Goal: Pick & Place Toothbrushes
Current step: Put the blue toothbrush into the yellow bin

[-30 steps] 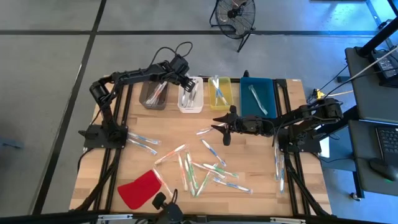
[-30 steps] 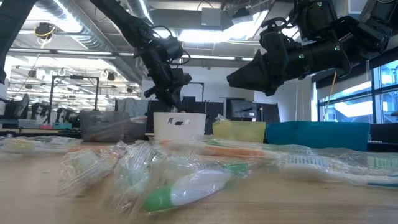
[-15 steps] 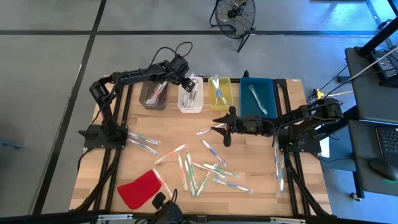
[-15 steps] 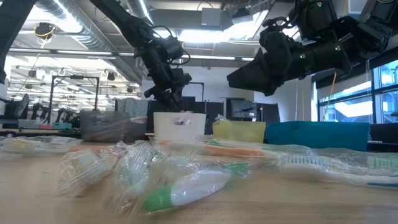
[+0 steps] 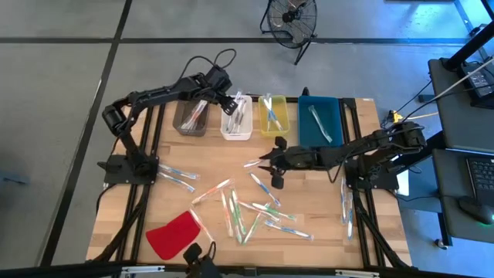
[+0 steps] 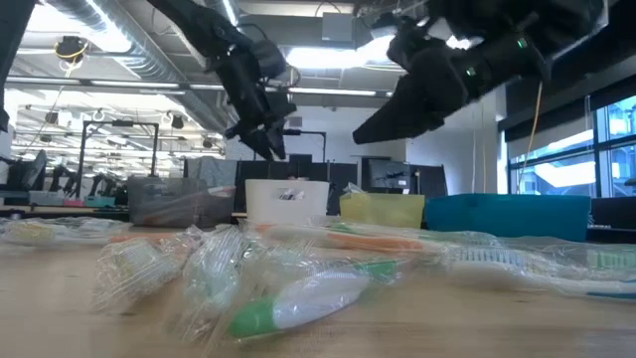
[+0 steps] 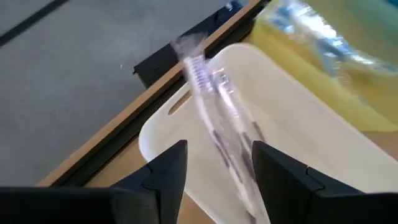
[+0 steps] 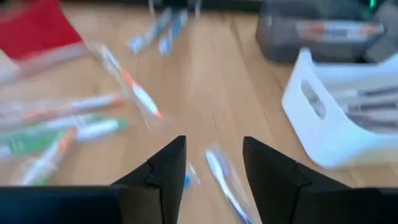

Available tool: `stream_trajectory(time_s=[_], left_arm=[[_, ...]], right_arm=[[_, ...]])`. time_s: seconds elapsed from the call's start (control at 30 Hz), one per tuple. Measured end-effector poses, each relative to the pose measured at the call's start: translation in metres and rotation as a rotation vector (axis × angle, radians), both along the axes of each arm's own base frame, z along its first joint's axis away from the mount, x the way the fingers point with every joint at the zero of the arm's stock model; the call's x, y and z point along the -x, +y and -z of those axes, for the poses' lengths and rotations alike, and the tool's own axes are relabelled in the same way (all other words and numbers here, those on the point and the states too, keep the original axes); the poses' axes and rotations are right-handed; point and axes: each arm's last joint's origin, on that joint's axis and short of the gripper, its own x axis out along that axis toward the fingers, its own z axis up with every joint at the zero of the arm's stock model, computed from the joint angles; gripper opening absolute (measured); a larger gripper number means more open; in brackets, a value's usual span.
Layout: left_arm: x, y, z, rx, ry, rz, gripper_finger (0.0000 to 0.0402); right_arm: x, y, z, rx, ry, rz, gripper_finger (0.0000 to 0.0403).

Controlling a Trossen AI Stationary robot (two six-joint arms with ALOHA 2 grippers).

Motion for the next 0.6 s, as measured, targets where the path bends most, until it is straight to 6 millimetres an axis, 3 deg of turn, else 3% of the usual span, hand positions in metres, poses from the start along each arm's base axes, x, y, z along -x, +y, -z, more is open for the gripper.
stream_trajectory(time_s=[0.13, 0.27, 0.6], left_arm=[[-0.001, -0.014, -0.016, -0.040, -0.024, 0.052, 0.0168], [-0.004, -0.030, -0.019, -0.065, -0.048, 0.099, 0.0161], [0.010, -0.086, 0.013, -0.091, -0.158, 0.180, 0.0147]], right_arm=[[-0.008, 0.006, -0.015, 0.021, 0.106, 0.004, 0.0150], [-0.013, 0.015, -0.028, 0.017, 0.122, -0.032, 0.0146], [-0.007, 0.037, -0.039, 0.049, 0.316, -0.106, 0.0162]])
